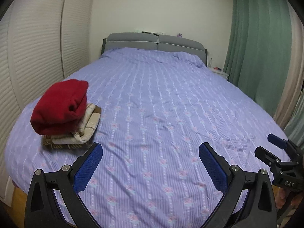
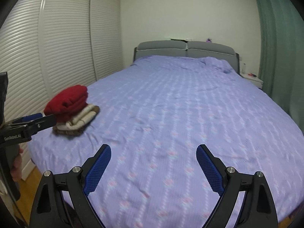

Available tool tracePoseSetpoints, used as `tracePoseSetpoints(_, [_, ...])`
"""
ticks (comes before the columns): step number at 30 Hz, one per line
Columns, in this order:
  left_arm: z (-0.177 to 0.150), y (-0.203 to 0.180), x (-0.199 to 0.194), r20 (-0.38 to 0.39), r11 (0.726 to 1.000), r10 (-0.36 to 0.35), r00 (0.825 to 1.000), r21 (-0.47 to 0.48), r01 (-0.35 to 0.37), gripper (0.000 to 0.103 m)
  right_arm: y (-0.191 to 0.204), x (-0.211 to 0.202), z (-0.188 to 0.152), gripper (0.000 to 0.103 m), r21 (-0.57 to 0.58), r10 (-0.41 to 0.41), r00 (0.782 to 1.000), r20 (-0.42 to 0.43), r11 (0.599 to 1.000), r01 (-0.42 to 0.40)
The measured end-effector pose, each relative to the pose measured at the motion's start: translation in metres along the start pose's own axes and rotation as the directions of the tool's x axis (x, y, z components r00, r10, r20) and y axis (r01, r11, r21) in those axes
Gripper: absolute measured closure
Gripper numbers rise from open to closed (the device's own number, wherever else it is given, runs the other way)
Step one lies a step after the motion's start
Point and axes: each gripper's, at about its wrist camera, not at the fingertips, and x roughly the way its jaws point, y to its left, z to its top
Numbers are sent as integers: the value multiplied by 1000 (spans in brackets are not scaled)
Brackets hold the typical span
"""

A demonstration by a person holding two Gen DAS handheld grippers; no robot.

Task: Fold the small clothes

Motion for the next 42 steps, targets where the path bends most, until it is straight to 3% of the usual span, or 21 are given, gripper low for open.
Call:
tracePoseSetpoints(7, [-16,-56,-14,34,997,13,999,79,-16,0,-35,-31,-22,11,24,-52,999,4,998,52])
tracePoseSetpoints(12, [-23,-74,-21,43,994,18,999,104,-23,0,-47,-44,-27,11,51,-61,998,22,997,60])
tracePoseSetpoints(23, [-29,-84,-33,25,997,3,1000,79,-5,0,-57,-64,-31,11,81,-54,997,56,996,49])
tracePoseSetpoints(42, [-29,-100,-62,88,992,-27,996,126,16,0,-59,-88,-32,11,89,-47,993,104,995,38])
